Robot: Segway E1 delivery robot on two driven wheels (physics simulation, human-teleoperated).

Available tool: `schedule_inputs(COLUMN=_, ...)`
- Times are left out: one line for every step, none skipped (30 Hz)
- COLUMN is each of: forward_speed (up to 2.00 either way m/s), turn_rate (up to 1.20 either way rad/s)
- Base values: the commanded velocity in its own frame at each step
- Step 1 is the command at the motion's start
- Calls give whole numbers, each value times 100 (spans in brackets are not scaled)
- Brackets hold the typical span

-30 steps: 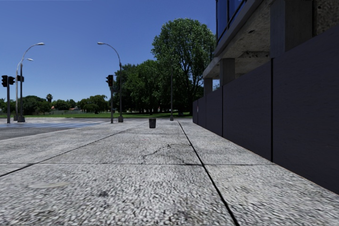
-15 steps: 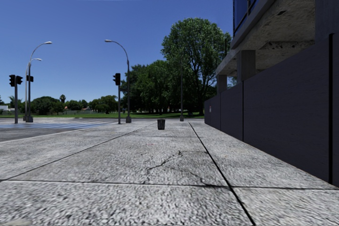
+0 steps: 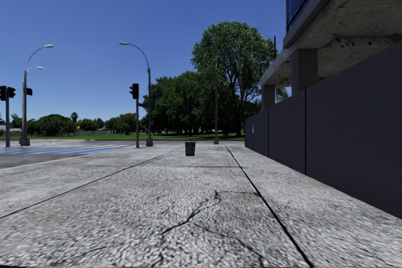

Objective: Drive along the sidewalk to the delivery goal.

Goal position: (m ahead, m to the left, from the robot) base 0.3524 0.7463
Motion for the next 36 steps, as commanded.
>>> schedule_inputs(forward_speed=159, turn_rate=0)
schedule_inputs(forward_speed=159, turn_rate=0)
schedule_inputs(forward_speed=159, turn_rate=0)
schedule_inputs(forward_speed=159, turn_rate=0)
schedule_inputs(forward_speed=159, turn_rate=0)
schedule_inputs(forward_speed=159, turn_rate=0)
schedule_inputs(forward_speed=159, turn_rate=0)
schedule_inputs(forward_speed=159, turn_rate=0)
schedule_inputs(forward_speed=159, turn_rate=0)
schedule_inputs(forward_speed=159, turn_rate=0)
schedule_inputs(forward_speed=159, turn_rate=0)
schedule_inputs(forward_speed=159, turn_rate=0)
schedule_inputs(forward_speed=159, turn_rate=0)
schedule_inputs(forward_speed=159, turn_rate=0)
schedule_inputs(forward_speed=159, turn_rate=0)
schedule_inputs(forward_speed=159, turn_rate=0)
schedule_inputs(forward_speed=159, turn_rate=0)
schedule_inputs(forward_speed=159, turn_rate=0)
schedule_inputs(forward_speed=159, turn_rate=0)
schedule_inputs(forward_speed=151, turn_rate=0)
schedule_inputs(forward_speed=151, turn_rate=0)
schedule_inputs(forward_speed=72, turn_rate=0)
schedule_inputs(forward_speed=0, turn_rate=0)
schedule_inputs(forward_speed=0, turn_rate=0)
schedule_inputs(forward_speed=0, turn_rate=0)
schedule_inputs(forward_speed=0, turn_rate=0)
schedule_inputs(forward_speed=0, turn_rate=0)
schedule_inputs(forward_speed=0, turn_rate=0)
schedule_inputs(forward_speed=0, turn_rate=0)
schedule_inputs(forward_speed=0, turn_rate=0)
schedule_inputs(forward_speed=0, turn_rate=0)
schedule_inputs(forward_speed=0, turn_rate=0)
schedule_inputs(forward_speed=0, turn_rate=0)
schedule_inputs(forward_speed=0, turn_rate=0)
schedule_inputs(forward_speed=0, turn_rate=0)
schedule_inputs(forward_speed=0, turn_rate=0)
